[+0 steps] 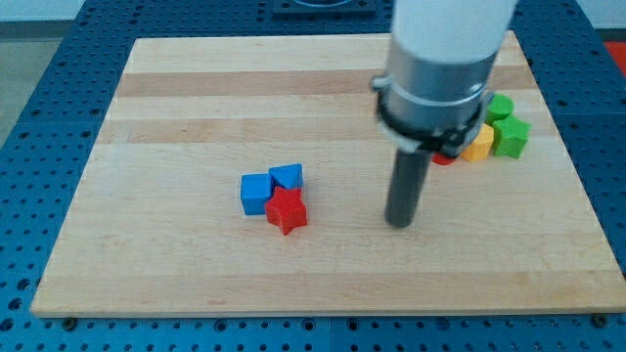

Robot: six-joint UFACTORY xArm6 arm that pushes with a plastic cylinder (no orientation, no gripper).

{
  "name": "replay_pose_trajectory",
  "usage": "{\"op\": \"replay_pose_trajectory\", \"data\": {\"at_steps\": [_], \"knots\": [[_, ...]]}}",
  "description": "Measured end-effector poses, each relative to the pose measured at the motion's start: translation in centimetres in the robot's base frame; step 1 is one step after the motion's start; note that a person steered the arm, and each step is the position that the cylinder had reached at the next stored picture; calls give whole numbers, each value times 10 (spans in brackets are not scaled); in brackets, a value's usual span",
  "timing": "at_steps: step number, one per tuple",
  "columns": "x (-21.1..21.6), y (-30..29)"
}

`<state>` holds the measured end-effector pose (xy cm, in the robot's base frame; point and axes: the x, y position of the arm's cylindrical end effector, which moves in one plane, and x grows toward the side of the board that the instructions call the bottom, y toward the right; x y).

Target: Slide red star towards red circle

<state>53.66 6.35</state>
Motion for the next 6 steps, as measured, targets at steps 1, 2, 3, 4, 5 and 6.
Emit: {"op": "replay_pose_trajectory", "data": {"at_steps": [1,2,3,4,5,6], "knots": [[37,-56],[47,-107],[21,-122],[-4,-121],[-24,-119],[-45,-102]]}}
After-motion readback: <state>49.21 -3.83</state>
